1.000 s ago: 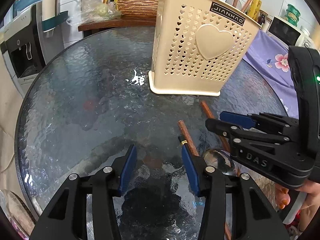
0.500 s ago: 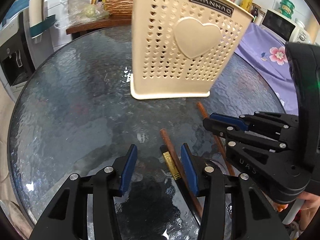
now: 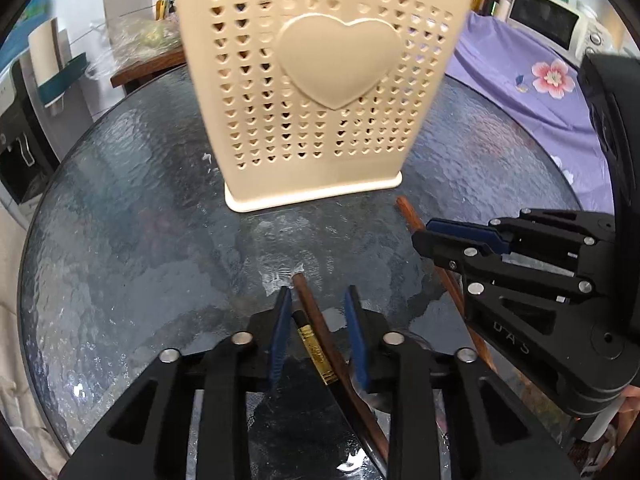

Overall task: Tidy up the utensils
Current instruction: 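Lift both chopsticks and carry them up over the cream holder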

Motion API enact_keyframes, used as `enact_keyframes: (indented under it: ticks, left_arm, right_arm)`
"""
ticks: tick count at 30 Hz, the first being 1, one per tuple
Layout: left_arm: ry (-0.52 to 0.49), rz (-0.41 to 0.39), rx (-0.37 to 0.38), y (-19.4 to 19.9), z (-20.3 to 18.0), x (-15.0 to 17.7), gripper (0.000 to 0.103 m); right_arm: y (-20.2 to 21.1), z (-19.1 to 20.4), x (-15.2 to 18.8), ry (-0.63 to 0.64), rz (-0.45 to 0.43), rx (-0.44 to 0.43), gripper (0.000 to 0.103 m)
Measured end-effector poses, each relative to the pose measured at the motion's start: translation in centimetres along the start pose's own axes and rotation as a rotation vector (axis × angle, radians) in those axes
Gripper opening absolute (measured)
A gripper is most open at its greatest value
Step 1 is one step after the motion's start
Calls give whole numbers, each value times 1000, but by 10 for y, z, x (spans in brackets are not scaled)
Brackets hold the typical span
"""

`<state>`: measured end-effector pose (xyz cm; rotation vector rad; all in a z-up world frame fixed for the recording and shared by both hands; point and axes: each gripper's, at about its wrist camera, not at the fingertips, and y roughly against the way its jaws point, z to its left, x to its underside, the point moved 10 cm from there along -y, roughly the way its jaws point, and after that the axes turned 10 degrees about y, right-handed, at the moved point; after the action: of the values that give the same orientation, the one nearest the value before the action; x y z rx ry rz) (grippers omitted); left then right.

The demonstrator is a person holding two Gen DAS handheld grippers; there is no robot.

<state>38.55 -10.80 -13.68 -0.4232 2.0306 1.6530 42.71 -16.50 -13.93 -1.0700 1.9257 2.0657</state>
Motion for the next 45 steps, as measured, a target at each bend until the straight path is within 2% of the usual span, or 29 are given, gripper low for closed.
enact_keyframes:
  ticks: [6,12,19,20,24,31,33,34,35,36,42,45]
  left_arm:
    - [-42,7,-18,-1,-10,2,15]
    - [-62,22,-14,-6,-17,-3,14]
    - [1,41,37,-9,-12,-18,11]
    - [3,34,39,-8,-11,-19,0]
    - [17,25,63,-2,-8,-25,0]
    - [26,40,38,-2,-4,-21,0]
    - [22,38,18,-3,-3,-20,10]
    - [22,34,11,-3,-2,-20,20]
    - [25,29,9,-2,-2,-20,26]
    - [28,29,16,-2,-3,-20,27]
    - [-6,38,9,-10,-16,-18,26]
    - [-24,43,3,-14,-23,-16,19]
  right_arm:
    - [0,-3,1,-11,7,5,11]
    - [-1,-3,-1,-8,18,34,11]
    - [0,-10,1,-86,-10,-17,7]
    - [1,-11,1,-89,-14,-23,7]
    - [2,-12,3,-113,-29,-56,7]
    - [3,-15,2,-116,-30,-65,7]
    - [3,-16,2,-109,-28,-56,7]
    - [3,-17,2,-111,-28,-55,7]
    - [3,-17,3,-113,-29,-55,7]
    - [3,-17,3,-116,-30,-56,7]
    - [0,-27,2,-119,-29,-52,7]
    - [1,-26,4,-116,-29,-48,7]
